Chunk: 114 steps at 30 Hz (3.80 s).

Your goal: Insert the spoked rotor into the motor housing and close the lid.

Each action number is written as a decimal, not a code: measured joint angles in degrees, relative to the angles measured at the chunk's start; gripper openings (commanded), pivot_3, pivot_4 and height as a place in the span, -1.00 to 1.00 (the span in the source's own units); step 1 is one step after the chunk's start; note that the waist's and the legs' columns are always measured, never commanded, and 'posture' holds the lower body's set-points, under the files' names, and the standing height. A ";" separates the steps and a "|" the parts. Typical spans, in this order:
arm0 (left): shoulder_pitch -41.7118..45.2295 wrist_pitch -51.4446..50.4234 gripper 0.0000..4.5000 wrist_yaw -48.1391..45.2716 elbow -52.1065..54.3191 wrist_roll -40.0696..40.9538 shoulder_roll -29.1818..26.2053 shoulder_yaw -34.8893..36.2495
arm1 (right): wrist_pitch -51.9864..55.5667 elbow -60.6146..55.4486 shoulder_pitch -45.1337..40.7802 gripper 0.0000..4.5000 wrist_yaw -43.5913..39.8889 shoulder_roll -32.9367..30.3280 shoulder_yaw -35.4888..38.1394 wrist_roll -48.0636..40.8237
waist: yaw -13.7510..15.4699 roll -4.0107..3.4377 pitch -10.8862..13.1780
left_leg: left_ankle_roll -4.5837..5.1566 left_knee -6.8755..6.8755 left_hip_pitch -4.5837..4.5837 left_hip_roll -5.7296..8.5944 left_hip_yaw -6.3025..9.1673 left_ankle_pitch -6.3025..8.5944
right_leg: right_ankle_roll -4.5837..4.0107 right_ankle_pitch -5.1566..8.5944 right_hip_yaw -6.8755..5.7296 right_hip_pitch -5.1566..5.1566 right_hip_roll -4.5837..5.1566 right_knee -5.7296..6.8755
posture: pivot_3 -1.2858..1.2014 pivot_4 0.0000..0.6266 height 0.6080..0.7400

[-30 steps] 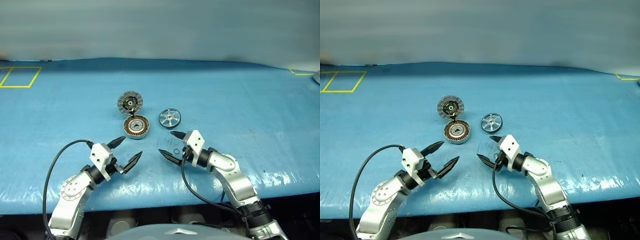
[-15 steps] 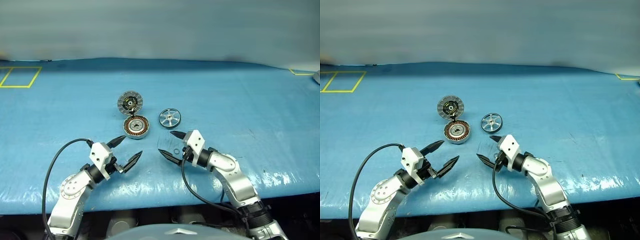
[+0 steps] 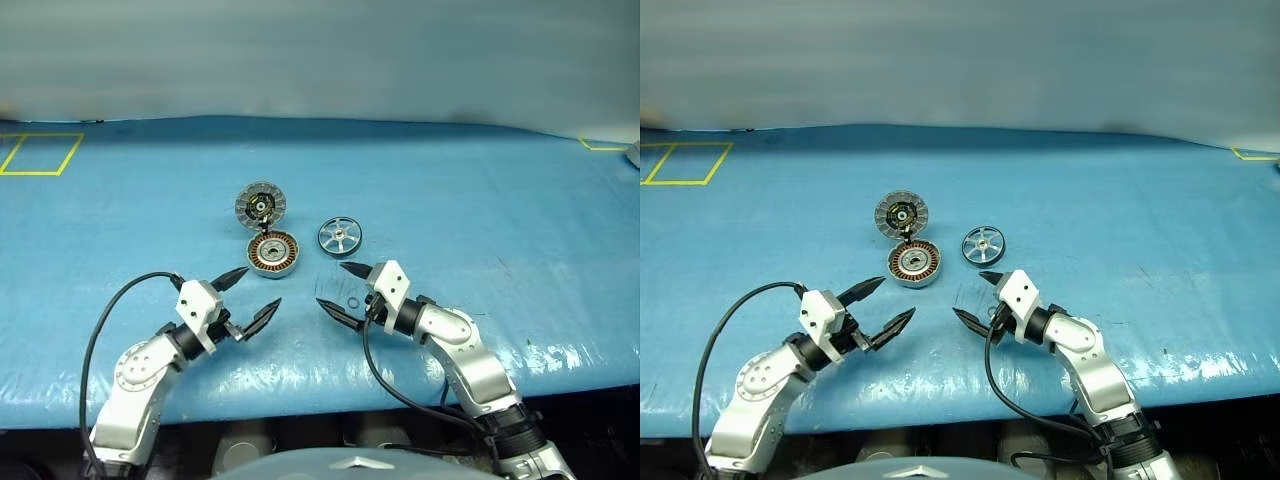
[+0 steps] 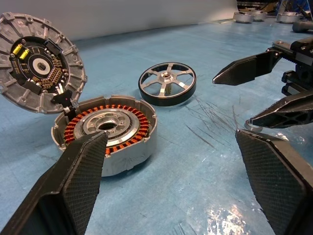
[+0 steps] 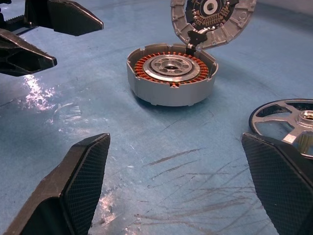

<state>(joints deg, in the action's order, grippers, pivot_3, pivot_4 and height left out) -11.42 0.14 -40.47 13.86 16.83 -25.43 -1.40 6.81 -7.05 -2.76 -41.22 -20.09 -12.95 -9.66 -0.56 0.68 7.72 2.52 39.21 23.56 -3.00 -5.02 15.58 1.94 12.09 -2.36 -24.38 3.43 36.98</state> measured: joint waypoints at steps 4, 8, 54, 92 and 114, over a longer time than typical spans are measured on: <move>5.61 -3.58 0.98 -2.07 -0.29 -1.85 -5.58 -0.27 | -0.04 0.03 0.01 1.00 0.16 0.16 -0.02 0.05 | 0.24 0.00 0.00 | -0.03 0.01 0.00 0.01 0.03 -0.03 | 0.00 0.00 -0.03 0.00 -0.02 0.02 | 0.03 -0.52 1.00; 18.16 -6.74 0.98 -7.76 -4.33 -4.51 -12.72 -1.97 | -0.25 0.11 0.15 1.00 0.39 0.85 -0.10 0.09 | 0.34 -0.03 0.02 | -0.04 0.01 0.00 0.14 0.00 -0.07 | 0.04 0.01 -0.03 0.02 -0.03 0.01 | 0.03 -0.52 1.00; 55.71 7.53 0.75 -33.80 -43.95 -30.78 -8.58 -25.81 | -0.62 -5.12 8.68 1.00 7.74 2.04 1.08 0.44 | 0.44 -0.02 0.01 | 0.16 0.41 -0.02 0.38 0.07 -0.12 | 0.36 0.09 0.12 0.16 -0.04 0.32 | 0.03 -0.52 1.00; 40.54 -16.45 -0.02 -40.68 -7.23 -31.13 -13.82 -26.26 | 0.01 -5.05 8.18 1.00 5.99 1.85 0.60 -1.48 | 0.58 -0.14 -0.07 | 0.26 0.39 -0.13 0.35 0.13 -0.13 | 0.39 0.13 0.19 0.30 0.05 0.29 | 0.03 -0.52 1.00; 36.57 -11.84 0.72 -36.72 -4.40 -32.86 -13.36 -26.76 | 2.00 -6.87 8.21 1.00 4.81 0.59 0.95 -2.94 | 1.61 -0.53 -0.24 | 0.39 0.10 -0.69 0.35 0.17 -0.05 | 0.40 0.15 0.17 0.64 0.21 -0.11 | 0.03 -0.52 1.00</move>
<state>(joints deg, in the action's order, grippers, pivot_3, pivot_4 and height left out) 25.16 -11.70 -77.19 9.46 -16.03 -38.79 -28.16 8.81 -13.93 5.45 -36.41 -19.50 -11.99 -12.60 1.05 0.16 7.48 2.91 39.30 22.86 -2.64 -4.85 15.52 2.34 12.25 -2.19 -23.74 3.64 36.87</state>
